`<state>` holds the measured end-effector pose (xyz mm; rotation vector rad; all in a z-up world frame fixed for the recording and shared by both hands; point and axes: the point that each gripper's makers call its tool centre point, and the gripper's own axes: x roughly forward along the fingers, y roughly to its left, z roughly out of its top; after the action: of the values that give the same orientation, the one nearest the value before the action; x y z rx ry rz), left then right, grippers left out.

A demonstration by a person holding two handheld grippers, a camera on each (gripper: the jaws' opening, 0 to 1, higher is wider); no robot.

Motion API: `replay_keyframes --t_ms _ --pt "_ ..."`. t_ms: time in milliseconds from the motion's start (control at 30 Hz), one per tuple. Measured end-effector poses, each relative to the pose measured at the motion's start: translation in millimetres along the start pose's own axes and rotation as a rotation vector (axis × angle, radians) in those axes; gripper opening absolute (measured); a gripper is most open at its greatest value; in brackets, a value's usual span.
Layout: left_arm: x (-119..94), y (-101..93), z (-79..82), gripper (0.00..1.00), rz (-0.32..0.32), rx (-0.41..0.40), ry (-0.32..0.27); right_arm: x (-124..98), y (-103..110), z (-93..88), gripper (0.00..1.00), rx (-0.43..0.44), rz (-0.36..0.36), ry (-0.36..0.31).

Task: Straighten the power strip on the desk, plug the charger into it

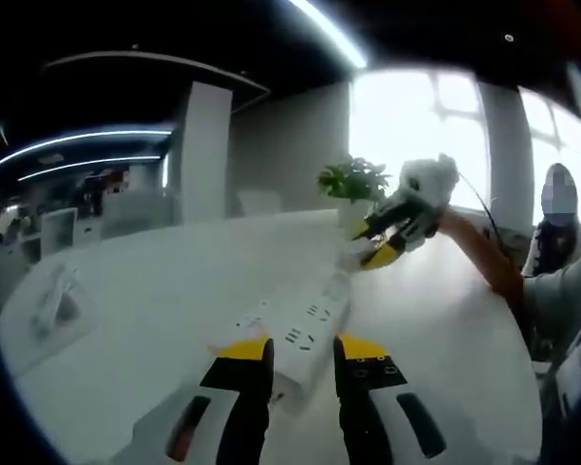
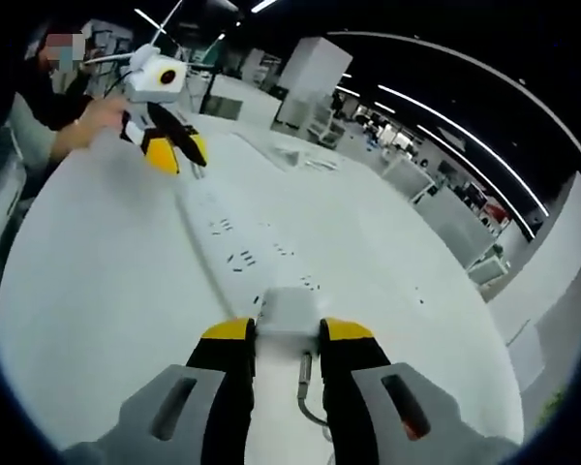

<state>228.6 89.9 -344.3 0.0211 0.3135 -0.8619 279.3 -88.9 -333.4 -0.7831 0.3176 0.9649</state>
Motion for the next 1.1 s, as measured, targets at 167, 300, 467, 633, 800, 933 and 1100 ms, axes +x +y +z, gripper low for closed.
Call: replay_keyframes --t_ms 167,300,467,633,800,933,1100 --pt "0.2 0.4 -0.4 0.25 0.0 -0.001 0.002 1.0 0.6 -2.5 0.25 -0.02 0.001 0.017" --pt "0.2 0.1 -0.6 0.25 0.0 -0.001 0.001 0.5 0.0 -2.6 0.25 -0.026 0.001 0.019" --pt "-0.3 0.9 -1.0 0.25 0.003 -0.002 0.001 1.1 4.7 -0.8 0.25 -0.055 0.012 0.028" --pt "-0.7 2.7 -0.9 0.25 0.007 -0.005 0.002 1.4 4.7 -1.1 0.25 -0.079 0.012 0.044" --pt "-1.4 4.0 -0.7 0.25 0.01 -0.006 0.001 0.1 3.3 -1.8 0.25 -0.091 0.005 0.066" --pt "-1.8 4.8 0.1 0.25 0.012 -0.005 -0.001 0.6 2.9 -0.7 0.25 -0.114 0.002 0.085" --pt "-2.3 5.6 1.1 0.25 0.013 -0.007 -0.005 2.9 4.4 2.8 0.25 -0.152 0.009 0.124"
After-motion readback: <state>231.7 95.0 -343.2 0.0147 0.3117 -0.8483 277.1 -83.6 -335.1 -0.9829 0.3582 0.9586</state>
